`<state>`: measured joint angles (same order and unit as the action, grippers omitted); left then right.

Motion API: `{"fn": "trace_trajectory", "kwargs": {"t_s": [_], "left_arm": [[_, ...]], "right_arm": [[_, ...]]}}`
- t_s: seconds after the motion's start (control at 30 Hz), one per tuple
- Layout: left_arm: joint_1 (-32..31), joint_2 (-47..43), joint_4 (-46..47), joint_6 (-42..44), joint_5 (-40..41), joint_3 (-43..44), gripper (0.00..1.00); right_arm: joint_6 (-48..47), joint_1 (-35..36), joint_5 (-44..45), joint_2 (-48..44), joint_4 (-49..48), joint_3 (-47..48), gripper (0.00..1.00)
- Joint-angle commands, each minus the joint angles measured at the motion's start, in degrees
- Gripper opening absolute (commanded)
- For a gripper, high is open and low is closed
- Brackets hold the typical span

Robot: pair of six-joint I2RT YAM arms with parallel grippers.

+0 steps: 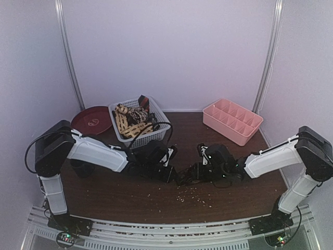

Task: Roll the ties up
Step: Roll the tie at the center of the board.

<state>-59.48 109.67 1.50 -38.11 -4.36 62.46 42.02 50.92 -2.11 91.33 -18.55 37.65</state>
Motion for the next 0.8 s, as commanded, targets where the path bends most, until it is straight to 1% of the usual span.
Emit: {"fn": "trace_trajectory", "kwargs": {"t_s": [0.0,0.1,0.2,0.27,0.53,0.77], "left_arm": [[-0.4,-3.6,2.2,-1.4,0.7,-2.9,0.17],[-0.4,-3.8,4.1,-1.8,-0.5,-4.7,0.12],[-0.4,-2.7,4.8,-1.8,-1.5,-4.7,0.05],[-0.4,-2.0,6.0,-1.9,-2.4,-4.9,0.02],[-0.4,0.9,7.9,-2.1,-4.0,-3.9,0.0],[-0.4,0.8,6.5,-1.9,-1.7,-4.7,0.0]], "right_arm": [[0.9,-0.6,-2.0,1.1,-1.7,-1.9,0.24],[1.6,-0.8,-2.7,1.4,-2.9,-2.6,0.24],[2.4,-1.0,-3.5,1.8,-4.3,-3.1,0.24],[2.7,-1.1,-3.9,2.1,-5.0,-3.2,0.24],[5.4,-1.1,-7.4,4.2,-10.0,-4.4,0.24],[8.5,-1.1,-10.0,6.5,-15.0,-5.1,0.24]]}}
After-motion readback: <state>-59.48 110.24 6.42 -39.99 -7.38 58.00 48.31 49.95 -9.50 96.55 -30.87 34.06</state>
